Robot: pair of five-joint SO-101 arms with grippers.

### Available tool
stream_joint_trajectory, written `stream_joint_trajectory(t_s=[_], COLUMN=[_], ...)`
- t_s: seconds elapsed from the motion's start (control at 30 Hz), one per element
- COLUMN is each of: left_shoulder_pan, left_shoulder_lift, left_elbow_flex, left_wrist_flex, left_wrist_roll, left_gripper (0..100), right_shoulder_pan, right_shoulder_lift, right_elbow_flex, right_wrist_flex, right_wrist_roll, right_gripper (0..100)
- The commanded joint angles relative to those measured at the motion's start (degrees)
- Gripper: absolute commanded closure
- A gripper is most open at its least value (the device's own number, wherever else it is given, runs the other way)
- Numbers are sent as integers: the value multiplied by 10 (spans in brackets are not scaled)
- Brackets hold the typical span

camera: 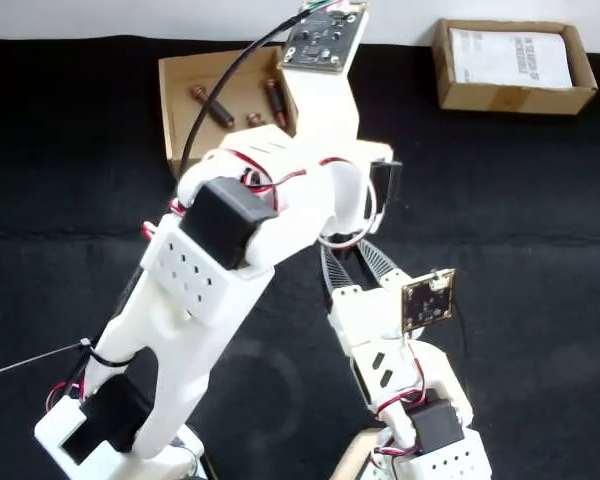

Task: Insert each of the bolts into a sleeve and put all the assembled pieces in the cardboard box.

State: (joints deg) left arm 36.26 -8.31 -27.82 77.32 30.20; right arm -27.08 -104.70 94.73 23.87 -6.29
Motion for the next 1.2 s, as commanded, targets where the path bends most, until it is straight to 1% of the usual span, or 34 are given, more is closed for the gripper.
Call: stream_joint_trajectory(t_s=[0.0, 0.4, 0.57, 0.7, 0.87, 1.0, 1.17], left_shoulder_pan=[4, 0, 0, -12, -22, -22, -16], left_shoulder_lift=[-8, -8, -8, -9, -23, -69, -145], left_elbow_flex=[14, 96, 108, 109, 111, 164, 290], left_wrist_flex=[-34, -99, -103, -104, -80, -74, -96], left_wrist_roll=[11, 10, -17, -18, -16, -18, -19], left_gripper=[991, 991, 992, 992, 992, 992, 992], right_shoulder_pan=[9, 9, 9, 10, 46, 67, 68], right_shoulder_lift=[-4, -4, -4, -4, -4, -4, -4], right_elbow_flex=[-1, -1, -1, -1, -1, -1, -2], right_wrist_flex=[-20, -22, -22, -22, -22, -23, -23], right_wrist_roll=[7, 6, 6, 6, 5, 6, 5], right_gripper=[991, 991, 991, 991, 991, 991, 991])
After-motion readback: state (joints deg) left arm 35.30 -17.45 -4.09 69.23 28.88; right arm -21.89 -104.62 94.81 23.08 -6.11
